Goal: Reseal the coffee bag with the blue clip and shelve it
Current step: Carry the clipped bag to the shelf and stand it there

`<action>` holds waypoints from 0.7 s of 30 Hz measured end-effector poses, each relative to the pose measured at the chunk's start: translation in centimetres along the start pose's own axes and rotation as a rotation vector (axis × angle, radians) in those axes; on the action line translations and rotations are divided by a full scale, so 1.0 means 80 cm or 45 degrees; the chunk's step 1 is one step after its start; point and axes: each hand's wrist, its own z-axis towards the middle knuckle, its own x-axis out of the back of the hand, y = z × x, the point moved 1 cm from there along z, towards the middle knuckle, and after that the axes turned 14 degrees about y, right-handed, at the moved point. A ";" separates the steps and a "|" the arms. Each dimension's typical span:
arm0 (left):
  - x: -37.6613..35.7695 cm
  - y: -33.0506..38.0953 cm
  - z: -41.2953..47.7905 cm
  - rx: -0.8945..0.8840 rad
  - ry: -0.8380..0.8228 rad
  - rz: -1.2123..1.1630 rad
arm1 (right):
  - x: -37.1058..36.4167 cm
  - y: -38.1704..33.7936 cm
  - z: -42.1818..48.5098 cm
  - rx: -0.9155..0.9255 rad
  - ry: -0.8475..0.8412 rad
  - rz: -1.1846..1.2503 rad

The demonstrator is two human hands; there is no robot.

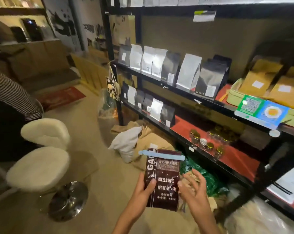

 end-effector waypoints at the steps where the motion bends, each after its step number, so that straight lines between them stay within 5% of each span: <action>1: -0.005 0.002 0.032 -0.024 -0.032 0.069 | -0.002 -0.007 0.029 0.024 0.059 -0.024; 6: -0.023 0.023 0.198 -0.072 -0.237 0.323 | -0.025 -0.040 0.199 0.190 0.222 -0.120; 12: -0.071 0.066 0.385 0.068 -0.477 0.351 | -0.071 -0.086 0.376 0.266 -0.073 -0.524; 15: -0.088 0.090 0.470 0.077 -0.523 0.466 | -0.094 -0.103 0.437 0.342 -0.052 -0.771; 21: -0.111 0.078 0.629 -0.295 -0.735 0.816 | -0.148 -0.103 0.524 0.418 0.226 -1.071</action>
